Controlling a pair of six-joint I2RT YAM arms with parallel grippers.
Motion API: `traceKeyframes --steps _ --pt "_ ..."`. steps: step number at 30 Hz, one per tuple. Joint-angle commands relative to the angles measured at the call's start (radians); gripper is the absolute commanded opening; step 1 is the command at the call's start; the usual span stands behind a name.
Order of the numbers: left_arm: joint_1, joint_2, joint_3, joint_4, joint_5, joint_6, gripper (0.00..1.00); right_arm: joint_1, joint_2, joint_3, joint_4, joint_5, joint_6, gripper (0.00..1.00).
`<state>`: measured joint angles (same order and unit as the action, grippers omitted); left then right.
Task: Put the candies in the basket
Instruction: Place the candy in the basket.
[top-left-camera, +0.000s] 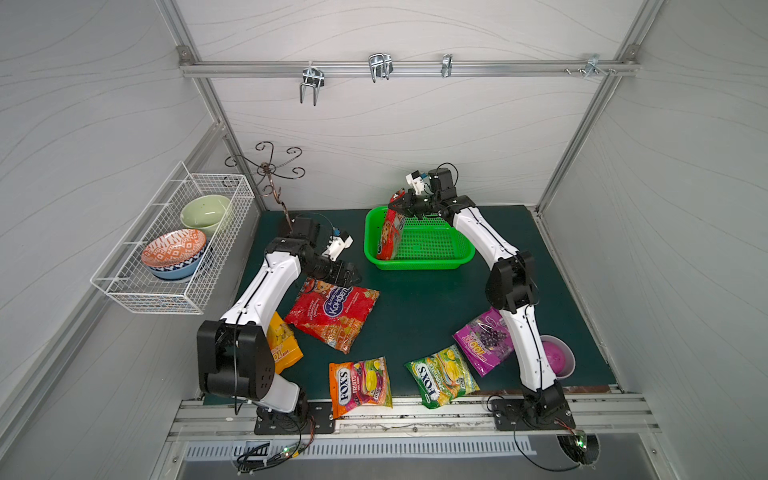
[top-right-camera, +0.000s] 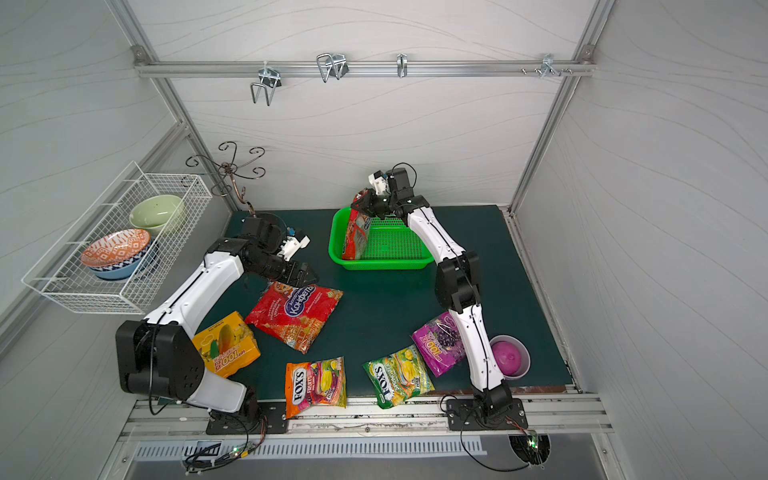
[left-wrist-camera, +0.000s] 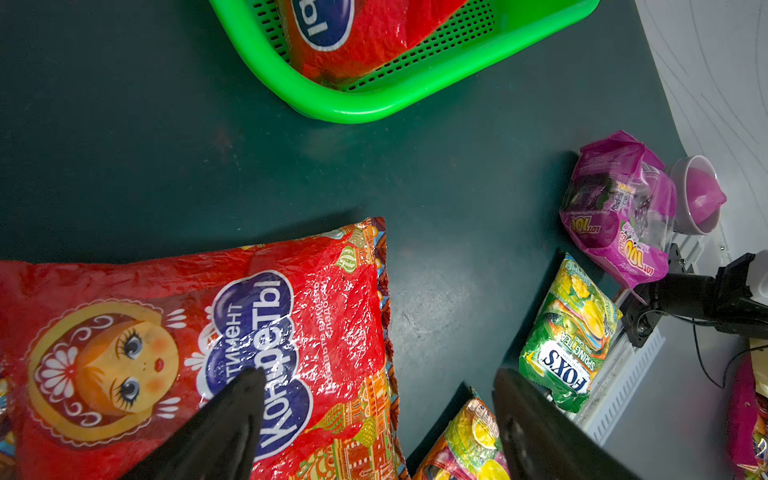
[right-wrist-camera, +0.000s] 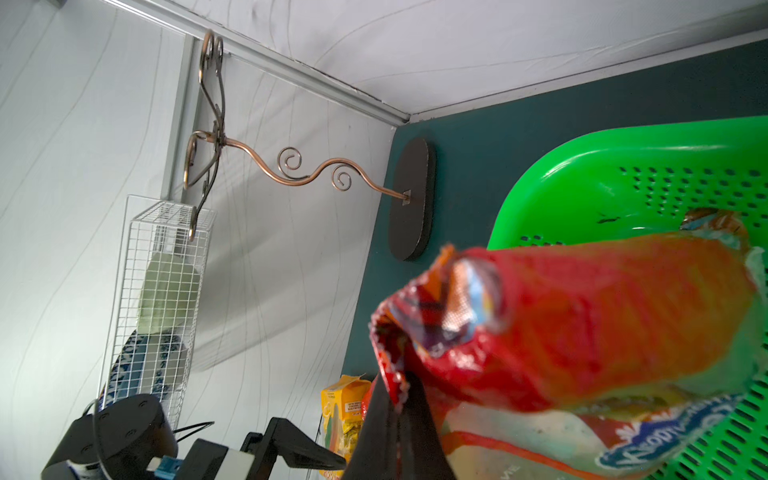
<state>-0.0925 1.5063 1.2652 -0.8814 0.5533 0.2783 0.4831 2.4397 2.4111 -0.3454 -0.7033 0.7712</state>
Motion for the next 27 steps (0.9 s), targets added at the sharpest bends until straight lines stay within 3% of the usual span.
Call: traceKeyframes --steps 1,7,15,27 --pt "0.005 0.003 -0.004 0.027 0.012 -0.002 0.89 0.017 -0.077 0.041 0.167 -0.11 0.076 0.0" --pt "0.005 0.004 -0.011 0.033 0.008 -0.004 0.89 0.017 -0.042 0.041 0.211 -0.128 0.125 0.0" --pt "0.005 0.003 -0.017 0.04 0.008 -0.005 0.89 -0.042 -0.019 -0.03 0.114 -0.109 0.099 0.0" --pt "0.005 0.015 -0.021 0.045 0.018 -0.013 0.89 -0.139 -0.069 -0.119 -0.112 -0.07 -0.084 0.0"
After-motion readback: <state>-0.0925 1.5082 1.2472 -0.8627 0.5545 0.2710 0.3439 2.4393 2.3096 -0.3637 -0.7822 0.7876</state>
